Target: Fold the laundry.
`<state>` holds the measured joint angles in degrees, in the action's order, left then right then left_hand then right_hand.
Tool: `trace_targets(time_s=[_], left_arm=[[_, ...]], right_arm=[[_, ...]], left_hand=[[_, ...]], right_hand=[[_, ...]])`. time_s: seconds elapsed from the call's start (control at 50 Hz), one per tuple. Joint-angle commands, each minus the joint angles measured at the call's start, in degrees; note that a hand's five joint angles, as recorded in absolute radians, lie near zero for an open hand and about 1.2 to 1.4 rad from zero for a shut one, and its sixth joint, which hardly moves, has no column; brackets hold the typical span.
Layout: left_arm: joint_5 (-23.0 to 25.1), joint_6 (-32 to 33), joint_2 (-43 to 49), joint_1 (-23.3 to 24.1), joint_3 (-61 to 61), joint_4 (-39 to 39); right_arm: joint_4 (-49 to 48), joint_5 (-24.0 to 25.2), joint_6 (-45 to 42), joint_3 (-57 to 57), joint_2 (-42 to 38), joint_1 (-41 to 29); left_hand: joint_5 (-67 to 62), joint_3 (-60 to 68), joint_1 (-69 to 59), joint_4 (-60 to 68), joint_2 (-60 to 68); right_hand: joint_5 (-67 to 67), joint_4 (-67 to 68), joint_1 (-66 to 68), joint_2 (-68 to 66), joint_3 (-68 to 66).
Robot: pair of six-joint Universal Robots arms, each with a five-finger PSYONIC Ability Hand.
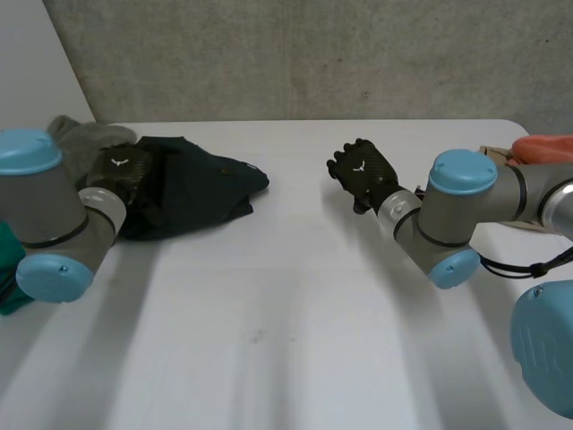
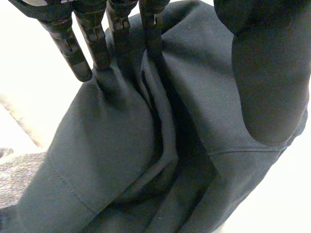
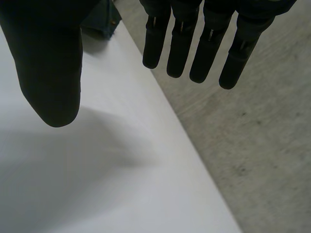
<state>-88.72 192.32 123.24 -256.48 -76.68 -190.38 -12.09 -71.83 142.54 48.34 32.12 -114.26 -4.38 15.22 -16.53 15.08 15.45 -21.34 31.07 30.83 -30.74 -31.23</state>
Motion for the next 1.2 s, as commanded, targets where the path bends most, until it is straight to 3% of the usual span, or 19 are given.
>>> trace_targets(time_s=[0.02, 0.14, 0.36, 0.46, 0.58, 0.7, 0.74, 0.76, 0.82, 0.98, 1.06, 1.2], left_arm=[[-0.1, -1.3, -3.0, -1.3, -0.4, 3.0], [0.4, -2.6, -8.8, -2.0, -4.4, 8.4], [1.5, -2.1, -15.7, -2.5, -9.9, 8.6], [0.5, 0.8, -10.1, -2.2, -4.6, 4.4], [-0.3, 6.6, 0.8, -1.5, 4.9, 6.1], [-1.1, 7.6, 12.0, -0.9, 17.3, 8.4], [-0.6, 7.8, 13.7, -0.8, 19.5, 8.8], [0.3, 8.0, 14.7, -0.5, 21.0, 9.4], [1.5, 8.2, 14.5, 0.3, 21.7, 11.0], [2.6, 6.1, -1.3, 6.0, 18.1, 12.8], [4.7, 1.5, -11.7, 10.4, 16.9, 12.3], [9.2, -3.4, -19.8, 15.3, 8.1, 16.6]], right_arm=[[10.9, 0.3, 10.7, -1.8, 1.0, 0.3], [16.1, 0.2, 14.8, 1.7, 5.3, 0.9], [9.4, 0.0, 14.6, 10.6, 11.8, 0.3], [9.1, -0.5, 14.0, 11.4, 11.8, -0.4], [9.4, -0.8, 13.1, 11.6, 11.2, -1.0], [9.5, -1.2, 11.4, 13.1, 10.9, -1.4], [9.5, -1.4, 10.9, 13.7, 11.1, -1.4], [9.4, -1.6, 10.7, 14.2, 11.3, -1.1], [9.4, -1.9, 10.5, 14.8, 11.6, -0.6], [9.5, -3.1, 10.7, 14.9, 14.8, 3.5], [9.9, -4.5, 12.4, 15.2, 18.6, 6.0], [10.2, -5.0, 14.7, 17.1, 25.9, 10.0]], left_hand=[[-2.2, 1.4, -0.1, 1.5, 1.1], [-3.4, 2.6, -1.2, 2.7, 2.3], [-0.4, -0.5, 1.8, -0.3, -0.7], [4.4, -5.2, 6.5, -5.1, -5.5], [4.4, -5.2, 6.5, -5.1, -5.5], [4.0, -4.9, 6.2, -4.7, -5.1], [-8.4, 7.5, -6.2, 7.7, 7.3], [-26.3, 25.4, -24.1, 25.6, 25.2], [-63.5, 62.7, -61.3, 62.8, 62.4], [-65.6, 64.8, -63.5, 64.9, 64.5], [-65.6, 64.8, -63.5, 64.9, 64.5], [-65.6, 64.8, -63.5, 64.9, 64.5]], right_hand=[[-4.9, 5.2, 5.4, -5.5, -5.0], [-1.7, 2.0, 2.2, -2.3, -1.8], [1.7, -1.4, -1.1, 1.1, 1.5], [1.7, -1.4, -1.1, 1.1, 1.5], [1.8, -1.6, -1.3, 1.2, 1.7], [1.7, -1.4, -1.1, 1.1, 1.5], [1.8, -1.6, -1.3, 1.2, 1.7], [1.7, -1.4, -1.2, 1.1, 1.5], [1.7, -1.4, -1.1, 1.1, 1.5], [1.3, -1.1, -0.8, 0.7, 1.2], [1.3, -1.1, -0.8, 0.7, 1.2], [1.5, -1.2, -1.0, 0.9, 1.4]])
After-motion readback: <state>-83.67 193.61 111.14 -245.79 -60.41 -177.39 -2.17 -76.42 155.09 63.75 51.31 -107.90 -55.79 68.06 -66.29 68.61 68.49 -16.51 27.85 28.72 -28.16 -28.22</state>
